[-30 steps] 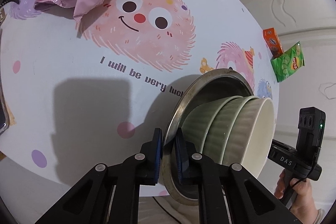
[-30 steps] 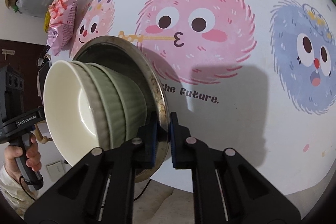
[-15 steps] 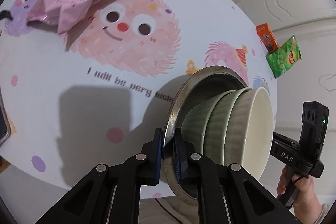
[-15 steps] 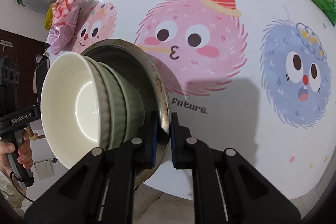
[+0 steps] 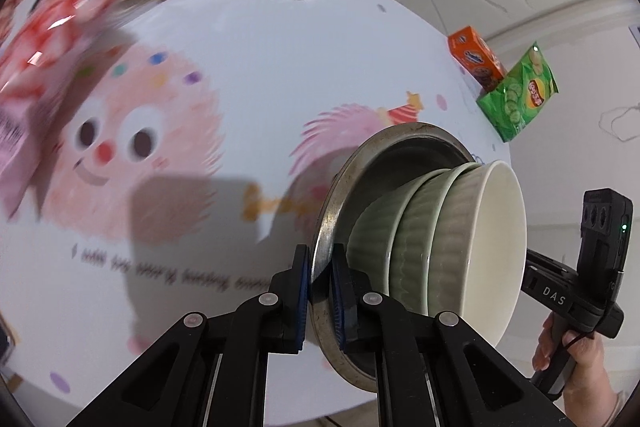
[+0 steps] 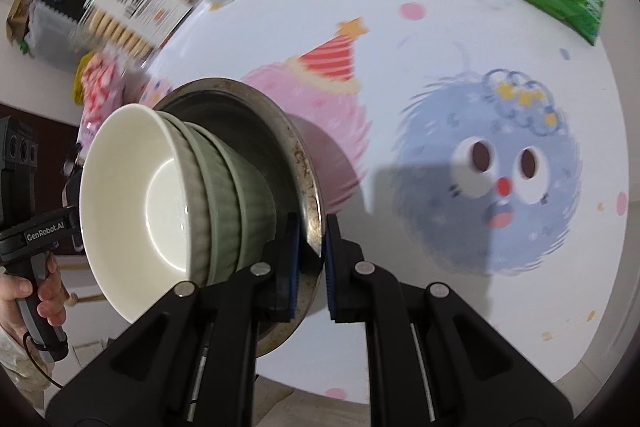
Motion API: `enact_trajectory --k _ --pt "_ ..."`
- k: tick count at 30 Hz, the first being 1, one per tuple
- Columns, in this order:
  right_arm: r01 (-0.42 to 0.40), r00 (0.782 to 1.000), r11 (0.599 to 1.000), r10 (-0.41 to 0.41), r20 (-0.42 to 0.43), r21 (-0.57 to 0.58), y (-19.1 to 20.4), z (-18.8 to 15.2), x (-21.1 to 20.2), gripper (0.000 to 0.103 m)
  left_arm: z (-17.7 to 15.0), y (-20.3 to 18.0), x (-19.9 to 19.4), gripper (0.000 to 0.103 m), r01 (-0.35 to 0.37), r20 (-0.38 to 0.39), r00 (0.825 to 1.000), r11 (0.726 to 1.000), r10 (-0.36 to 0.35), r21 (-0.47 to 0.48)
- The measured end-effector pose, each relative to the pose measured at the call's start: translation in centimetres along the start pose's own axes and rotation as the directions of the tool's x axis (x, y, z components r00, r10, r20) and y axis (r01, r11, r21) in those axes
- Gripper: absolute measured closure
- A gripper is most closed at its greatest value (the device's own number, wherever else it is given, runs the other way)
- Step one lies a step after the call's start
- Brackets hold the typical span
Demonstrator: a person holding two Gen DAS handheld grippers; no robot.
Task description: Organize plates and bowls
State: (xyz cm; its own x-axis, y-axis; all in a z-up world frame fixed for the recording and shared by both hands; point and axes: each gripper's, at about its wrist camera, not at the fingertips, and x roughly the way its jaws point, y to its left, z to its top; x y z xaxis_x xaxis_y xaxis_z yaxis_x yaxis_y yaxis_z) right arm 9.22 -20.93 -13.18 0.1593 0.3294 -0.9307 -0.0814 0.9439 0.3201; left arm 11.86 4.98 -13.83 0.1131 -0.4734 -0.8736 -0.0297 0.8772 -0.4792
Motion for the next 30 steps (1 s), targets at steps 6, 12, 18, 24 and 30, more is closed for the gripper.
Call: enact_trajectory --k 6,12,18,24,30 --pt "0.02 0.999 0.999 -0.021 0.027 0.049 -3.0 1.8 -0.6 0.09 1.8 -3.4 2.1 0.094 -0.001 -0.002 1.0 0.999 0.002 0.052" --pt "0.016 0.999 0.995 -0.021 0.045 0.101 -5.7 3.4 -0.8 0.09 3.8 -5.4 3.8 0.094 -0.006 -0.003 1.0 0.997 0.006 0.082" --pt "0.016 0.999 0.99 -0.023 0.046 0.138 -7.6 4.3 -0.5 0.09 4.9 -6.3 5.2 0.094 -0.019 -0.014 1.0 0.996 0.02 0.085" --pt "0.011 0.999 0.987 -0.017 0.037 0.158 -8.2 4.3 0.2 0.09 4.9 -6.1 5.6 0.094 -0.015 -0.015 1.0 0.997 0.016 0.073" --pt "0.008 0.999 0.985 -0.016 0.042 0.171 -8.3 4.2 0.2 0.09 4.9 -6.0 5.6 0.092 -0.016 -0.007 1.0 0.998 0.016 0.054"
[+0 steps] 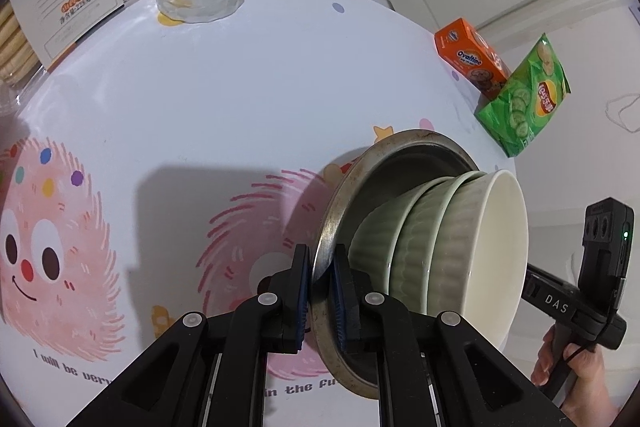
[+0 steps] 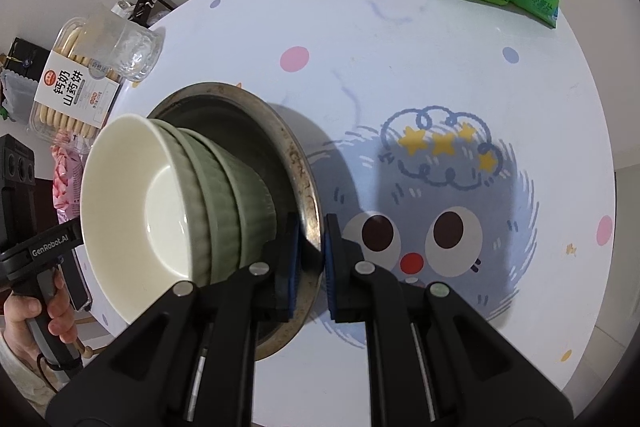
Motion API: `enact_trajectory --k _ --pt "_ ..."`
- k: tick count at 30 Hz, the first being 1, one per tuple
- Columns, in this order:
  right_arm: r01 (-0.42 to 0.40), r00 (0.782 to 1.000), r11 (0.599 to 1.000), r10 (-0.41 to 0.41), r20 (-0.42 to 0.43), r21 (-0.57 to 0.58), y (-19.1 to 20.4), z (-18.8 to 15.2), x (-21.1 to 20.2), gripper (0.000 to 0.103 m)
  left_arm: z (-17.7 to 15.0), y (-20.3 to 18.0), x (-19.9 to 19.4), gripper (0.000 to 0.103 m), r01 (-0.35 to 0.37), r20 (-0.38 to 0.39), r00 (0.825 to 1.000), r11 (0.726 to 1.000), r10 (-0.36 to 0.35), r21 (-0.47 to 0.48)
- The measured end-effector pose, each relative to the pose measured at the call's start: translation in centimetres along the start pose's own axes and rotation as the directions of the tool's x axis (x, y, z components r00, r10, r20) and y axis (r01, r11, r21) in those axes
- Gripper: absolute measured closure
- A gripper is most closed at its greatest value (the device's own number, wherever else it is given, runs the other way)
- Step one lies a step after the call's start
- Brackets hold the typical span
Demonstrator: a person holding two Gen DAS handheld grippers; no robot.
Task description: Organize plates and bowls
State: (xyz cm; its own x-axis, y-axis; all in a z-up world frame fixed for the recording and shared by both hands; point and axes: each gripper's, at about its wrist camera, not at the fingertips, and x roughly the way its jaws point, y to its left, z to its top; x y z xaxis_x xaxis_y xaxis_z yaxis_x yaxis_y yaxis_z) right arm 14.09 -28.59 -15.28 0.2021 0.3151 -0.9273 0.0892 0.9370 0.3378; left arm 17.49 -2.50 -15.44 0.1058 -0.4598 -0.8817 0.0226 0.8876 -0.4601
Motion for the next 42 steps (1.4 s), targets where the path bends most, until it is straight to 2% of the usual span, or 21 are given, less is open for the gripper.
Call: enact_trajectory --k 3,5,9,14,15,16,17,18,20,21,23,24,25,26,27,31,35,37,39,42 --pt "0.013 1.0 1.0 -0.013 0.022 0.008 0.2 0.0 -0.3 0.089 -0.1 0.2 -0.1 0.085 -0.017 0.006 1.0 1.0 0.017 -0.017" --pt "0.029 0.998 1.0 -0.029 0.05 0.003 0.4 0.1 -0.9 0.084 -0.3 0.4 -0.5 0.082 -0.02 0.017 1.0 1.0 0.02 -0.023" --pt "0.038 0.996 0.999 -0.039 0.076 0.013 0.1 -0.2 -2.1 0.082 -0.9 0.8 -1.8 0.08 -0.013 0.041 0.999 0.999 0.015 -0.035" --pt "0.052 0.992 0.999 -0.053 0.116 0.015 0.0 -1.6 -4.5 0.082 -2.6 0.3 -4.4 0.079 -0.067 0.095 0.993 0.998 0.068 -0.01" --pt "0.056 0.991 0.998 -0.058 0.122 0.014 0.2 -1.9 -5.0 0.082 -3.2 0.0 -5.0 0.077 -0.081 0.107 0.991 0.997 0.08 -0.001" --pt "0.062 0.99 0.998 -0.063 0.128 0.01 0.5 -2.3 -5.5 0.08 -3.5 -0.2 -5.3 0.071 -0.094 0.116 0.989 0.996 0.093 0.004" --pt "0.073 0.989 0.997 -0.073 0.131 0.006 0.7 -2.7 -5.8 0.074 -4.1 -0.5 -5.9 0.068 -0.117 0.131 0.985 0.993 0.114 0.009" --pt "0.093 0.986 0.996 -0.092 0.14 -0.001 1.1 -3.2 -6.4 0.062 -4.5 -0.7 -6.2 0.062 -0.125 0.139 0.983 0.992 0.122 0.01" --pt "0.142 0.979 0.99 -0.139 0.152 -0.011 1.8 -3.8 -6.9 0.05 -5.6 -1.0 -6.7 0.059 -0.123 0.142 0.982 0.992 0.121 0.006" --pt "0.165 0.974 0.986 -0.16 0.161 -0.016 2.2 -4.3 -7.2 0.049 -6.1 -1.2 -6.8 0.057 -0.132 0.138 0.982 0.991 0.129 0.009" --pt "0.195 0.967 0.98 -0.187 0.173 -0.03 2.9 -5.2 -7.7 0.043 -7.3 -2.0 -7.2 0.042 -0.179 0.154 0.973 0.983 0.173 0.03" --pt "0.207 0.964 0.978 -0.196 0.179 -0.041 3.3 -5.6 -7.9 0.034 -7.8 -2.4 -7.3 0.037 -0.196 0.164 0.968 0.98 0.188 0.036" --pt "0.216 0.962 0.975 -0.203 0.185 -0.051 3.7 -6.1 -8.1 0.029 -8.3 -2.8 -7.5 0.027 -0.207 0.173 0.965 0.978 0.197 0.04" --pt "0.224 0.959 0.973 -0.209 0.19 -0.059 4.1 -6.6 -8.3 0.02 -8.9 -3.1 -7.8 0.022 -0.211 0.181 0.963 0.977 0.201 0.038" --pt "0.234 0.956 0.97 -0.216 0.196 -0.069 4.5 -7.0 -8.4 0.016 -9.4 -3.4 -8.0 0.02 -0.216 0.187 0.961 0.976 0.206 0.038" --pt "0.27 0.941 0.958 -0.243 0.235 -0.092 6.1 -8.5 -9.4 0.014 -10.9 -4.7 -8.9 0.019 -0.28 0.217 0.94 0.959 0.265 0.041" --pt "0.315 0.928 0.946 -0.291 0.232 -0.077 6.8 -9.4 -10.0 0.014 -12.6 -5.8 -10.4 0.019 -0.315 0.278 0.915 0.948 0.291 0.042" --pt "0.315 0.925 0.946 -0.289 0.246 -0.074 7.0 -10.1 -10.5 0.014 -13.2 -6.1 -11.0 0.019 -0.326 0.302 0.905 0.944 0.3 0.039" --pt "0.306 0.923 0.949 -0.278 0.266 -0.072 7.0 -10.7 -11.0 0.014 -13.7 -6.3 -11.4 0.019 -0.327 0.305 0.903 0.944 0.301 0.038" --pt "0.264 0.931 0.962 -0.236 0.278 -0.068 7.0 -11.5 -11.6 0.014 -14.1 -6.5 -11.9 0.019 -0.337 0.324 0.894 0.941 0.31 0.029"
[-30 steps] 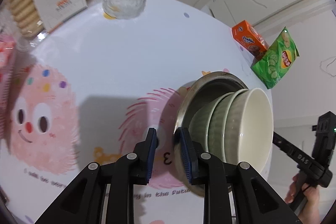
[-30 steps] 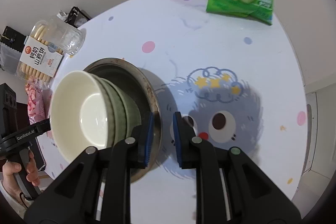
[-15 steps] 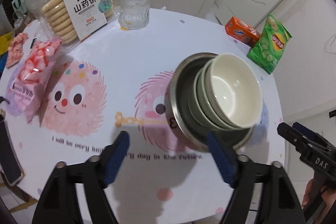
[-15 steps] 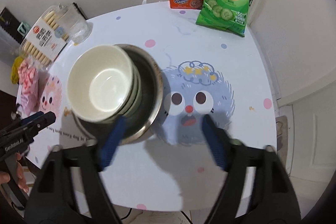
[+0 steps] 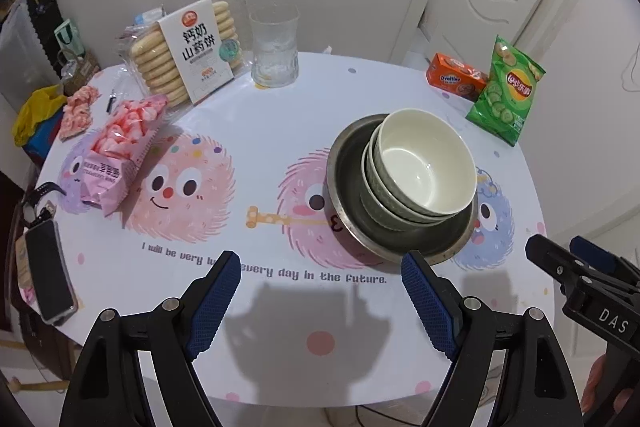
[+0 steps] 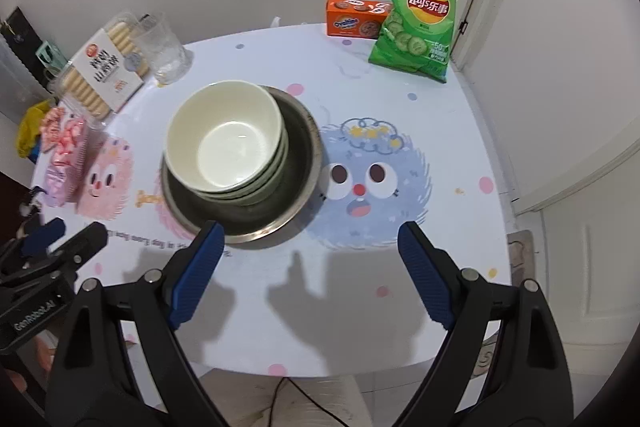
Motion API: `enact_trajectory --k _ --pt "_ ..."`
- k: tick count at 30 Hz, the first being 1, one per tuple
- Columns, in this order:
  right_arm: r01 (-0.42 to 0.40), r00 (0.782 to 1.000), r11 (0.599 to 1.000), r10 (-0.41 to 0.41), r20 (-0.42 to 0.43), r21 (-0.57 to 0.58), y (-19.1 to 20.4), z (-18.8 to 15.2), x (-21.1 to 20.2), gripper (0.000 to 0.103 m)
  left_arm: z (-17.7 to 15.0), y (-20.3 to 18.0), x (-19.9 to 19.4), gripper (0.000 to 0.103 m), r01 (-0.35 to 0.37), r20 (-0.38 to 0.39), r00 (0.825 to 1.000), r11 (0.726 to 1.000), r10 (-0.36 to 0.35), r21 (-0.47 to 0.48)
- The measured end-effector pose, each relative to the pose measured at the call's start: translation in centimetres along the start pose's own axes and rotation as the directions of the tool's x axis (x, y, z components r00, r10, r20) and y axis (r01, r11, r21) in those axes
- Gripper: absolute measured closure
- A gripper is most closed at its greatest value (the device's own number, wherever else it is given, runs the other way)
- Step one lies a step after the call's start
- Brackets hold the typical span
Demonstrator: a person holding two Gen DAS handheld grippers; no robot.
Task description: Organize plates and bowls
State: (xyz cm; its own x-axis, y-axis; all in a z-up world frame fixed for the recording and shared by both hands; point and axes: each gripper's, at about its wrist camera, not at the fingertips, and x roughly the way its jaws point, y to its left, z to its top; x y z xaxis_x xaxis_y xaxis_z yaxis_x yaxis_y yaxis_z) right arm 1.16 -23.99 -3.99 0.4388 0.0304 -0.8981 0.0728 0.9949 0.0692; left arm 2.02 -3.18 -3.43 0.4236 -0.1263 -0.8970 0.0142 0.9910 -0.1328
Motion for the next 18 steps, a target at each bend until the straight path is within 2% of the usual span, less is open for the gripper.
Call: enact_trajectory --k 2,4,6,8,12,13,14,15,18 --pt "0.012 1.0 1.0 -0.012 0.003 0.003 0.2 -0.2 -0.2 0.014 -0.1 -0.1 -0.1 0.018 -0.014 -0.007 1.0 1.0 0.014 -0.004" --pt "0.059 0.998 0.998 -0.059 -0.005 0.0 0.5 -0.3 -0.3 0.014 -0.2 -0.2 -0.4 0.016 -0.008 0.002 1.0 1.0 0.008 -0.002" --pt "0.044 0.999 0.999 -0.044 -0.005 -0.004 0.6 -0.4 -0.4 0.014 -0.4 -0.2 -0.7 0.012 -0.002 0.011 1.0 1.0 0.002 -0.004" --pt "0.023 1.0 1.0 -0.023 0.007 0.0 0.6 -0.5 -0.6 0.014 -0.4 -0.4 -0.8 0.0 -0.016 0.012 1.0 1.0 0.016 0.004" --pt "0.015 1.0 1.0 -0.015 0.018 -0.01 0.8 -0.6 -1.0 0.013 -0.5 -0.6 -1.2 0.0 -0.001 0.022 1.0 1.0 0.001 0.013" --pt "0.009 1.0 1.0 -0.009 0.022 -0.01 0.9 -0.6 -1.0 0.011 -0.5 -0.7 -1.3 0.0 -0.003 0.027 1.0 1.0 0.002 0.016" --pt "0.008 1.0 1.0 -0.008 0.025 -0.01 0.9 -0.6 -1.0 0.002 -0.4 -0.7 -1.3 0.0 -0.006 0.031 1.0 1.0 0.006 0.019" --pt "0.005 1.0 1.0 -0.005 0.026 -0.008 0.8 -0.6 -1.0 0.0 -0.4 -0.7 -1.4 0.0 -0.008 0.033 0.999 1.0 0.007 0.022" --pt "-0.01 0.999 1.0 0.01 0.042 -0.017 0.9 -0.5 -1.2 0.0 -0.4 -0.7 -1.2 0.0 0.001 0.022 1.0 1.0 -0.002 0.023"
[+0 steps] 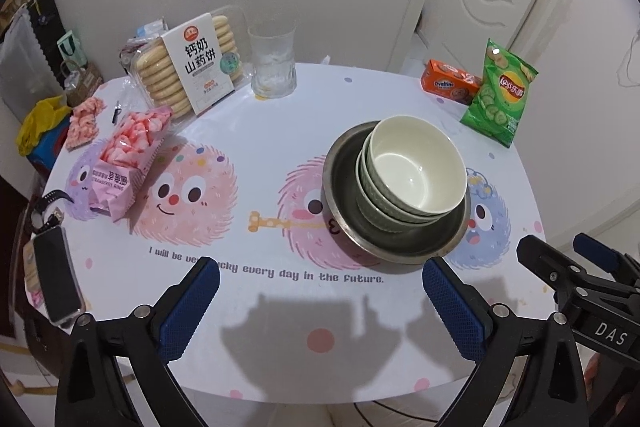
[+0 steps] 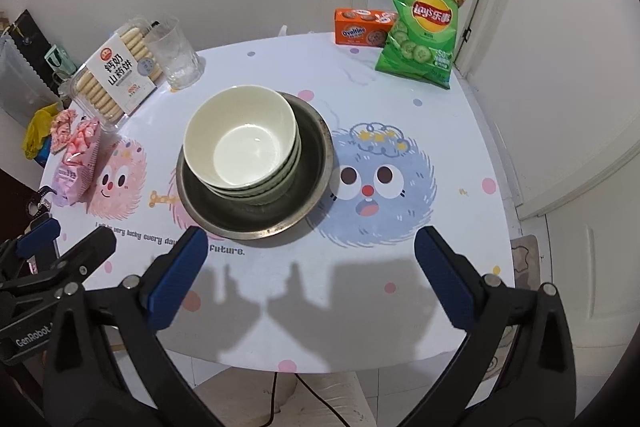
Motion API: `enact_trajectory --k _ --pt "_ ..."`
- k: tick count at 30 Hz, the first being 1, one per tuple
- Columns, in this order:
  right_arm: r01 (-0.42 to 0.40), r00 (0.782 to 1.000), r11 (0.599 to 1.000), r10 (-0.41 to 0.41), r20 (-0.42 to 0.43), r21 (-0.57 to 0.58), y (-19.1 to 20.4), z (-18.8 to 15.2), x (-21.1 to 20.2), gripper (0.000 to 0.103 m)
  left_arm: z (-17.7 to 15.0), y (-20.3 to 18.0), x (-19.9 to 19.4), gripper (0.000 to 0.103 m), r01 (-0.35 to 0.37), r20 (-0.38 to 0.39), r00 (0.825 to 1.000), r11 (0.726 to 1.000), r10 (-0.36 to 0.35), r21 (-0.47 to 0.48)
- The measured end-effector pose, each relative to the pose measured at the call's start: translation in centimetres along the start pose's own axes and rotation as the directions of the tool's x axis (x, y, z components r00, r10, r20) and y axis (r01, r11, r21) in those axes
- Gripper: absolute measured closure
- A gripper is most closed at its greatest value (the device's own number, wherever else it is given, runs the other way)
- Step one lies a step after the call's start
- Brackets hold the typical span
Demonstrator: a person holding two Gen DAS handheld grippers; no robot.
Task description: Organize plates and bowls
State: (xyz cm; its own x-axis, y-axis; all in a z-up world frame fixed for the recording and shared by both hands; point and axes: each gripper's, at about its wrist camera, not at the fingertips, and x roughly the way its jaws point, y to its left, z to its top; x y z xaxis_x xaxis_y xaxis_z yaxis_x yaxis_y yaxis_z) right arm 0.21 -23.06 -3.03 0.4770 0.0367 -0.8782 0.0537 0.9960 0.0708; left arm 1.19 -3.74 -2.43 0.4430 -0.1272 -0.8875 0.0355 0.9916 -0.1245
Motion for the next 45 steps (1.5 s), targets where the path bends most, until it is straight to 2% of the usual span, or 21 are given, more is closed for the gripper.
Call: enact_trajectory --k 5,8,18,45 --pt "-0.003 1.0 1.0 0.003 -0.005 -0.011 0.2 0.3 0.2 0.0 0.1 0.2 0.4 0.0 -0.004 -0.031 1.0 1.0 0.004 -0.003" --pt "0.001 1.0 1.0 -0.002 -0.013 -0.017 0.3 0.2 0.4 0.0 0.1 0.5 0.8 0.0 -0.03 -0.057 0.998 0.999 0.029 -0.018" --pt "-0.002 1.0 0.999 0.002 -0.016 -0.036 0.4 0.3 0.6 0.0 0.1 0.6 0.9 0.0 -0.004 -0.052 0.999 1.0 0.003 -0.017" --pt "0.011 0.999 0.999 -0.013 -0.033 -0.04 0.0 0.8 1.3 0.0 0.7 -0.1 1.2 0.0 -0.027 -0.043 0.999 1.0 0.027 0.003"
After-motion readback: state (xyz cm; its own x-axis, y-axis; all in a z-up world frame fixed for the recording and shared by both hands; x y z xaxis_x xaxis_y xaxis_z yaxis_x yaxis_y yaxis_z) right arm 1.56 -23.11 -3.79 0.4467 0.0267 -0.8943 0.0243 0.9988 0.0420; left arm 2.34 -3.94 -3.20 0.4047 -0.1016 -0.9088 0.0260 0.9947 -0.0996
